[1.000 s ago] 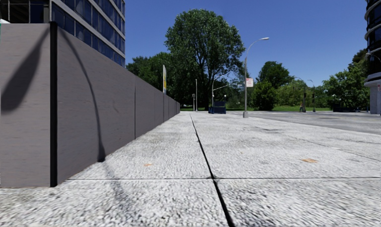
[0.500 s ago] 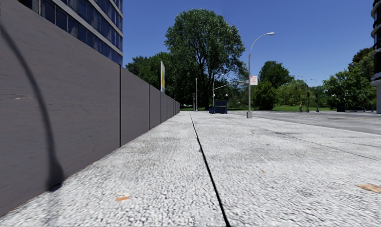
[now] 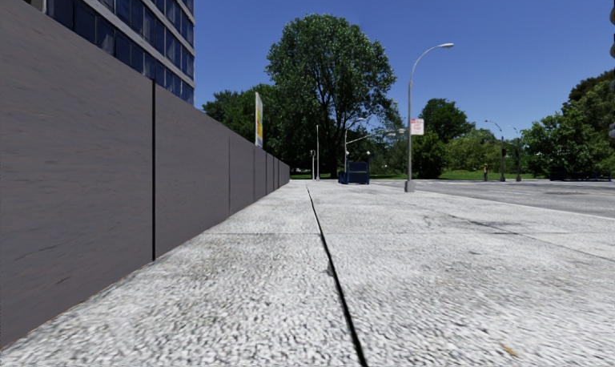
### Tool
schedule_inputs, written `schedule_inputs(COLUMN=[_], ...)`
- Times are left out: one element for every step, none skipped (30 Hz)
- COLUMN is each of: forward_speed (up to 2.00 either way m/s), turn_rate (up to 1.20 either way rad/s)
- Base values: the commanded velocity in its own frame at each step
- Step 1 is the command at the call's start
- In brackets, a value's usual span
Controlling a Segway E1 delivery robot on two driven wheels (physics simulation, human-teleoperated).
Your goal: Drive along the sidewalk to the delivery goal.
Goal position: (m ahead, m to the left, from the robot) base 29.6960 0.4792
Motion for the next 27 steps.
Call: schedule_inputs(forward_speed=[2.0,2.0,2.0,2.0,2.0,2.0,2.0,2.0,2.0,2.0,2.0,2.0,2.0,2.0,2.0,2.0,2.0,2.0,2.0,2.0,2.0,2.0,2.0,2.0,2.0,2.0,2.0], turn_rate=[0.0,0.0,0.0,0.0,0.0,0.0,0.0,0.0,0.0,0.0,0.0,0.0,0.0,0.0,0.0,0.0,0.0,0.0,0.0,0.05,0.13,0.18,0.19,0.19,0.12,0.0,0.0])
